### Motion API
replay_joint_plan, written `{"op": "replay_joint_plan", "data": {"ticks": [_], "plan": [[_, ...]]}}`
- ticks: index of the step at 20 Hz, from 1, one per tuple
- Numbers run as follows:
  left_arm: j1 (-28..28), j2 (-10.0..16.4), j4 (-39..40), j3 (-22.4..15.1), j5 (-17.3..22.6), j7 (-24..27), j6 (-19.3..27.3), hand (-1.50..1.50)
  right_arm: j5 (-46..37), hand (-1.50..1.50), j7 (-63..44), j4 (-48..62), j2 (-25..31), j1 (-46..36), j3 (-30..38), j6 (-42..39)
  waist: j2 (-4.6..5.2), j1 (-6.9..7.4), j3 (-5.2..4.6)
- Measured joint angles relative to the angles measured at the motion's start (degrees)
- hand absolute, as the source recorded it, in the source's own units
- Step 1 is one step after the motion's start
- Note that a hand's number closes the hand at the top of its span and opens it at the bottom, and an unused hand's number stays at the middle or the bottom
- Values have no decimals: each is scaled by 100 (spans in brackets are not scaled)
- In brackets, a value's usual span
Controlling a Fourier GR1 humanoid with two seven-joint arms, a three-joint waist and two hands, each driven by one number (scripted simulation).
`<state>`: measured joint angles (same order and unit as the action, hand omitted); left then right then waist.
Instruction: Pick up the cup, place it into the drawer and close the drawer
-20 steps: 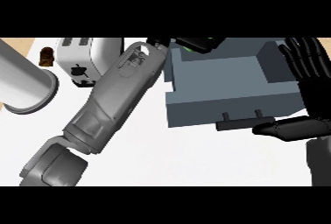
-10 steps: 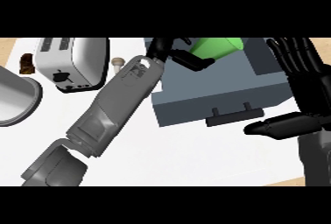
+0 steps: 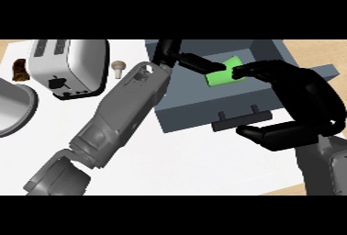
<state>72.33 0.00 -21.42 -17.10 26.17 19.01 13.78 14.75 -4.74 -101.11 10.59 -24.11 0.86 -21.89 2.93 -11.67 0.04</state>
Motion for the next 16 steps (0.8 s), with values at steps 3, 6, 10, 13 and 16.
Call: {"op": "replay_joint_plan", "data": {"ticks": [3, 6, 10, 13, 16], "plan": [[-71, 1, -145, 69, 295, 380, -11, -150, 229, 150, -124, 48, 92, 29, -300, -479, -11, 37, -4], [-24, 0, -176, 170, 539, 603, 99, -150, 215, 150, -372, 29, 411, 87, -597, -957, -55, 132, -7], [30, 0, -131, 224, 763, 818, 251, -150, -218, -150, -641, -52, 812, 271, -962, -1318, -118, 332, -5], [46, 1, -75, 232, 881, 878, 335, -150, -901, -150, -613, -129, 1037, 393, -1118, -1308, -159, 512, -1], [-7, 0, -42, 275, 985, 981, 316, -150, -1777, -150, -366, -54, 1133, 594, -1323, -1098, -182, 690, 1]]}}
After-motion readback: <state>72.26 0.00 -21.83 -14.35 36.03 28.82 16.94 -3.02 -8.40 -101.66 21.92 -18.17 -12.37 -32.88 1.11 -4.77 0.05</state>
